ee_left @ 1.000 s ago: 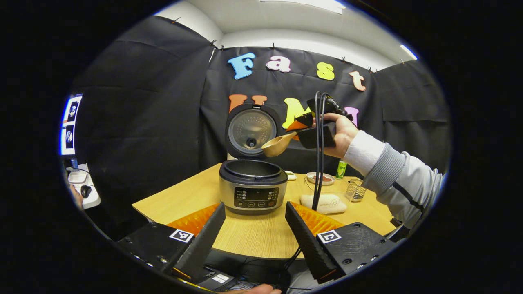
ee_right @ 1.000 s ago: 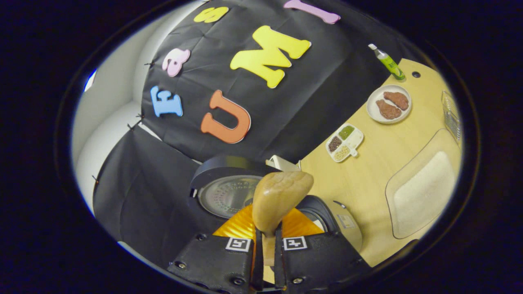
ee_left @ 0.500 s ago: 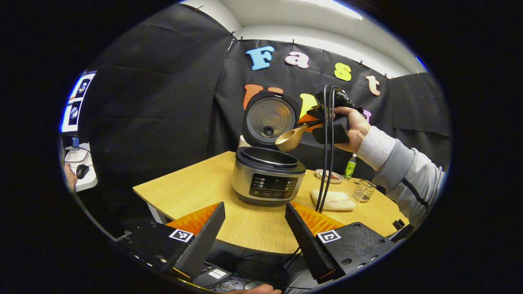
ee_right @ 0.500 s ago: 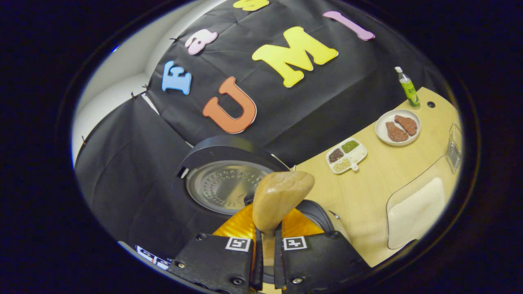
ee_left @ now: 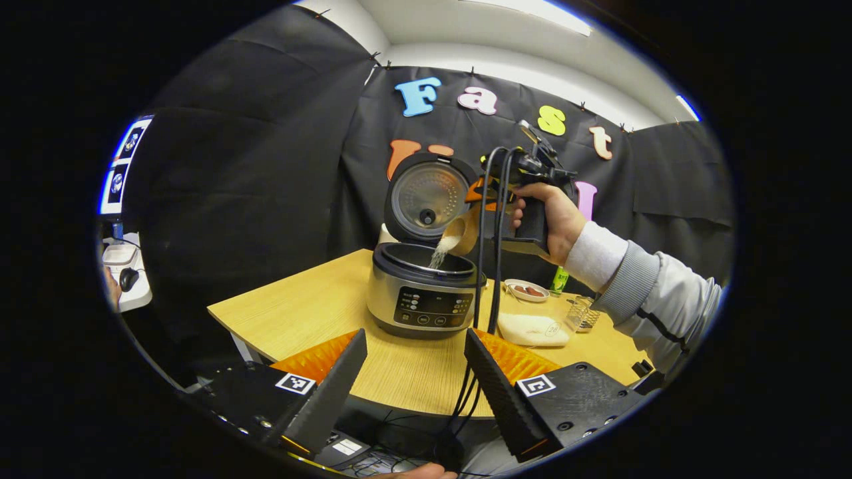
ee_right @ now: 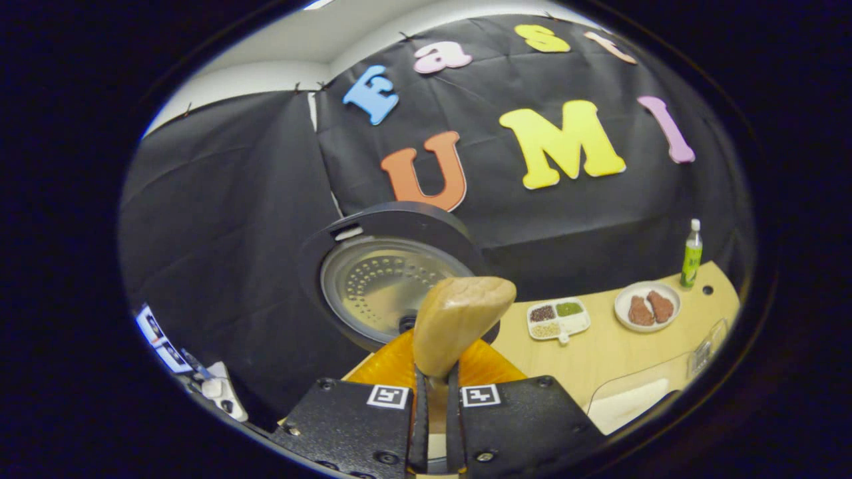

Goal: Close the left gripper, press the button to open the rice cooker; take a wooden spoon from the chopstick holder with the right hand, scoop a spoonful of rice and pour it into the rice cooker, then put the wooden spoon back into the chopstick holder.

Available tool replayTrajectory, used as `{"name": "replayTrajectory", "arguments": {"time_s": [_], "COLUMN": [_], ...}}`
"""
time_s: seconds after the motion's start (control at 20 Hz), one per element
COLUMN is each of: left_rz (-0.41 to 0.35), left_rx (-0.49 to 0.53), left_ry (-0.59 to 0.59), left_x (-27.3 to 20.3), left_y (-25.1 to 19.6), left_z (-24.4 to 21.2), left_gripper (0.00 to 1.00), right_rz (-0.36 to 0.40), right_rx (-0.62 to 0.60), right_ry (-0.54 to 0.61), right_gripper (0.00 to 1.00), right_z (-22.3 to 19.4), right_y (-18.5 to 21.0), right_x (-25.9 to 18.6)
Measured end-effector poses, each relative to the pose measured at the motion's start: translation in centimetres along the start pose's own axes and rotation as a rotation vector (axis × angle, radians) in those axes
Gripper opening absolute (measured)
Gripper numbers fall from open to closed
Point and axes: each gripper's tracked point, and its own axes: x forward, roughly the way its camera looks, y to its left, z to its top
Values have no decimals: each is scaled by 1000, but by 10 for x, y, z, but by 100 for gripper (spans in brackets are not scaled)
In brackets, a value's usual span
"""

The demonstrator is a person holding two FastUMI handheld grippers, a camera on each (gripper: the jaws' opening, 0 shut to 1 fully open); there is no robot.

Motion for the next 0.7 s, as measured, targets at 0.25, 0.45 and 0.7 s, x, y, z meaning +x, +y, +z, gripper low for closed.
{"name": "replayTrajectory", "arguments": {"time_s": [0.25, 0.45, 0.7], "left_rz": [-6, -12, -56], "left_rx": [29, 55, 89], "left_ry": [-25, -54, -88], "left_x": [-5, -9, -7], "left_y": [-5, -8, -25], "left_z": [11, 21, 45], "left_gripper": [95, 95, 95], "right_rz": [1, -2, 7], "right_rx": [-243, -411, -645], "right_ry": [-39, -53, -126], "right_gripper": [16, 16, 16], "right_z": [6, 7, 17], "right_y": [23, 35, 61], "right_x": [-8, -12, -24]}}
